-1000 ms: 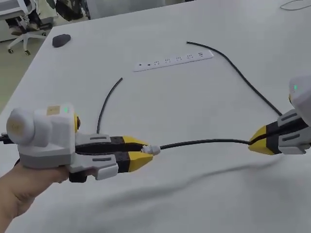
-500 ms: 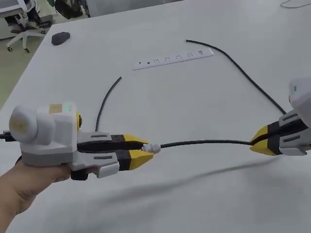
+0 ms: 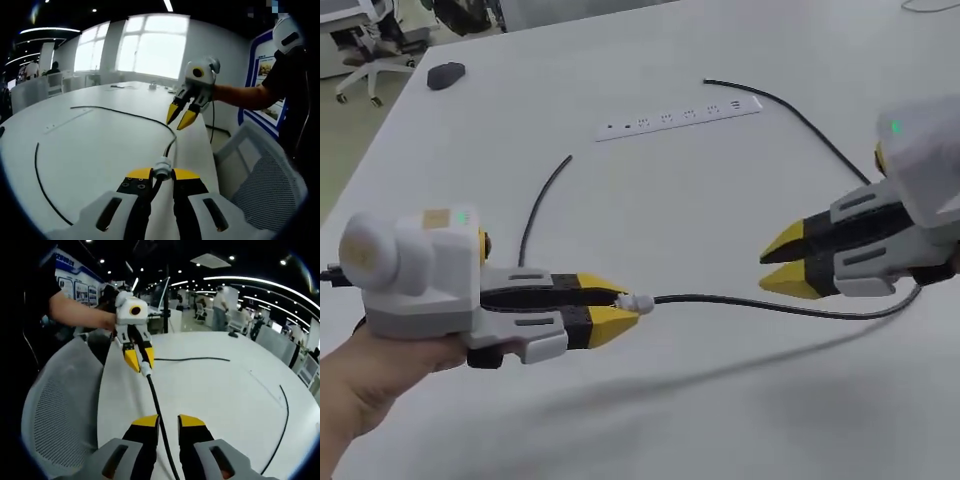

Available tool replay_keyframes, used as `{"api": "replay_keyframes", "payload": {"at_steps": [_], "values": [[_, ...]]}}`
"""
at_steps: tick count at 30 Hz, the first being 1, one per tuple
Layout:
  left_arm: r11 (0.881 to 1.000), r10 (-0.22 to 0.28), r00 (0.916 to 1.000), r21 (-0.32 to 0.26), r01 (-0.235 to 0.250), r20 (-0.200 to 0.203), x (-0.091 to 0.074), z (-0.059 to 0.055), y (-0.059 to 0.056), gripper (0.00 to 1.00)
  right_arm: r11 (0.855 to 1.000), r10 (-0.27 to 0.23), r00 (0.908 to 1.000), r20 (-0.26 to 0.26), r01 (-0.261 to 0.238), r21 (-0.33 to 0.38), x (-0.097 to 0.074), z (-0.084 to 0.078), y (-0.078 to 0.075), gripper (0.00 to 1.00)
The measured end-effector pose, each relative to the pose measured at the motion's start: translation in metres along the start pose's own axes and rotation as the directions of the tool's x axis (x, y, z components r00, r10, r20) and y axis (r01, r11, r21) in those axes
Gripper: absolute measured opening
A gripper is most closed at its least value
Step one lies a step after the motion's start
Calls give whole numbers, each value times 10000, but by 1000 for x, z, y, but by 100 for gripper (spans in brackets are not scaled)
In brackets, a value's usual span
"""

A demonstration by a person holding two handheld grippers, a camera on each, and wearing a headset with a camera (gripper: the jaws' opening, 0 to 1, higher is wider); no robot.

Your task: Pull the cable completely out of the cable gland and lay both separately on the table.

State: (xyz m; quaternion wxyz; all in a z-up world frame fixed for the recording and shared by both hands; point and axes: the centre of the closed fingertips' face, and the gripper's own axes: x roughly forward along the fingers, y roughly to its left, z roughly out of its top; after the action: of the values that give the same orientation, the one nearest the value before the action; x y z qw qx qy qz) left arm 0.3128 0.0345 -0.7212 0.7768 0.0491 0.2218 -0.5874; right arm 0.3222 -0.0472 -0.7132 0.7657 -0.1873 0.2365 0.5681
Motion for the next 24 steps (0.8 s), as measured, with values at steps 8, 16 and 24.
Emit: {"api": "replay_keyframes", "payload": {"at_steps": [8, 16, 24], "values": [[9996, -218, 9997, 182, 220, -97, 5, 3, -6, 15, 9949, 866, 9962, -31, -867, -518, 30, 13, 20, 10], [9984, -372, 9989, 417, 384, -289, 11, 1, -9, 15, 9864, 1365, 9903, -242, -1381, -890, 44, 18, 29, 7], [9973, -558, 9980, 466, 571, -287, 14, 3, -12, 15, 9767, 1716, 9820, -794, -1801, -1165, 56, 7, 39, 1]]}}
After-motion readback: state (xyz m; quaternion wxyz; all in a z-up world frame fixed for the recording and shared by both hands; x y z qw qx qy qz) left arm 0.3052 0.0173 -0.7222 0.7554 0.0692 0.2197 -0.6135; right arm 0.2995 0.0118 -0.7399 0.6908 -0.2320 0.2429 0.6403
